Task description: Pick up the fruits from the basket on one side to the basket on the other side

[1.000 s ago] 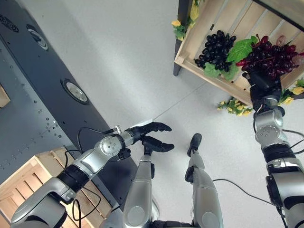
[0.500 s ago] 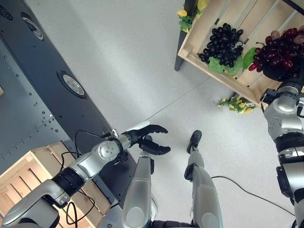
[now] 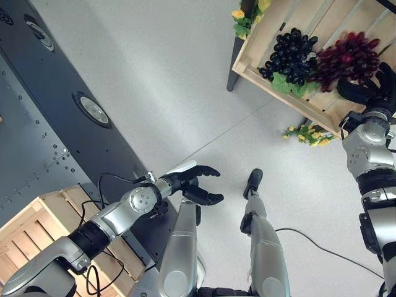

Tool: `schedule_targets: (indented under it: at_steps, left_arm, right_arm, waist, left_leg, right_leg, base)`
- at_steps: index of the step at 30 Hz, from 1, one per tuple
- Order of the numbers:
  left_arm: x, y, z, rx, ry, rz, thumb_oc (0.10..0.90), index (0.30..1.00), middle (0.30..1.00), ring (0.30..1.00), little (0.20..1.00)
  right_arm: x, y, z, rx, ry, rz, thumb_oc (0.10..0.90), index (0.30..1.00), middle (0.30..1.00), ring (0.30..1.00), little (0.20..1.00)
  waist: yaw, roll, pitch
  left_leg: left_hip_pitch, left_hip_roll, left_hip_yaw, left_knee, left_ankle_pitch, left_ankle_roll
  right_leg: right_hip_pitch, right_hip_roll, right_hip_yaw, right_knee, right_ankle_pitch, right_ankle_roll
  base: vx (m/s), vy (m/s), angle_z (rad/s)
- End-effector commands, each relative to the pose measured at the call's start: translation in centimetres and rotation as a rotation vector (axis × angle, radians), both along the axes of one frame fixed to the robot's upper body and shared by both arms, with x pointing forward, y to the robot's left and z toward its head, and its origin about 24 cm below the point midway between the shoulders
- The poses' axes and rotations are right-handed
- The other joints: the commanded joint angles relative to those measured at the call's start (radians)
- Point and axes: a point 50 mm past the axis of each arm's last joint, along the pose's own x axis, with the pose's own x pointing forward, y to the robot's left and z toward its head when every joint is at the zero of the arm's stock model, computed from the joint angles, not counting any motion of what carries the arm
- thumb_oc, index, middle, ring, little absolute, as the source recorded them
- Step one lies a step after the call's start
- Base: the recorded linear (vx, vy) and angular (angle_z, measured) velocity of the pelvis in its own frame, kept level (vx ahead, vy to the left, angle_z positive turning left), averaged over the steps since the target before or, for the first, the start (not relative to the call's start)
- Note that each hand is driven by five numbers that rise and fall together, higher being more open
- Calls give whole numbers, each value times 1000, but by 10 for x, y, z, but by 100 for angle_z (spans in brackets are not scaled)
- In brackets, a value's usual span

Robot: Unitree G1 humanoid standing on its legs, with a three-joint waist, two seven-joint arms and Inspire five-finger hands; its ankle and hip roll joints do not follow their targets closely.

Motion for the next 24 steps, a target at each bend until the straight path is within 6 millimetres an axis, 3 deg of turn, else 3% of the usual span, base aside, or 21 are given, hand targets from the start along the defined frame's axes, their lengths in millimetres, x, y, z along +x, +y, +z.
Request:
schedule_targets:
  at_steps: [1,5,7,10,17,21,23,24]
  left_arm:
    - [-19,-22,9,-88,-23,-141,800,900,900,900,900]
    - [-20,-22,10,-79,-22,-148,800,900,900,900,900]
    - [-21,-21,10,-74,-13,-160,800,900,900,900,900]
    - [-22,-18,10,-65,-12,-169,800,900,900,900,900]
    - [-26,-12,12,-125,21,-161,800,900,900,900,900]
    - [-30,-9,8,-242,99,-147,800,900,900,900,900]
    - [-33,-6,2,-346,160,-127,800,900,900,900,900]
    - [-34,-6,1,-345,163,-127,800,900,900,900,900]
  right_arm:
    - [-15,-24,64,-61,-204,-29,800,900,900,900,900]
    - [-13,-25,61,-101,-164,5,800,900,900,900,900]
    - [-12,-23,57,-265,-64,2,800,900,900,900,900]
    - [-10,-21,58,-374,12,33,800,900,900,900,900]
    - [-9,-6,51,-439,5,171,800,900,900,900,900]
    - [-12,10,34,-448,-39,338,800,900,900,900,900]
    - [-19,24,12,-459,-51,477,800,900,900,900,900]
    - [-20,24,11,-458,-49,478,800,900,900,900,900]
  waist:
    - [47,33,-12]
    - [47,33,-12]
    - [49,31,-12]
    - [48,25,-12]
    - [51,23,-12]
    - [46,27,-34]
    - [38,28,-72]
    - [38,28,-73]
  left_leg:
    - [128,-47,-2,-333,152,40]
    - [142,-47,-3,-336,150,39]
    - [160,-44,-1,-333,140,36]
    - [195,-39,9,-350,149,38]
    - [295,-35,16,-374,143,37]
    - [373,-31,25,-422,150,34]
    - [421,-31,29,-457,152,34]
    - [424,-31,29,-460,153,34]
  right_leg:
    - [80,35,-52,181,-197,53]
    - [93,37,-49,179,-201,51]
    - [111,38,-47,180,-207,54]
    - [141,40,-46,168,-206,54]
    - [240,42,-46,150,-222,52]
    - [308,39,-37,121,-224,54]
    - [346,36,-28,101,-225,56]
    - [349,36,-28,100,-225,56]
  base:
    - [0,0,0]
    - [0,0,0]
    - [-4,-4,-2]
    - [-2,-1,-2]
    - [5,12,-3]
    - [29,81,-30]
    - [47,84,0]
    - [30,68,5]
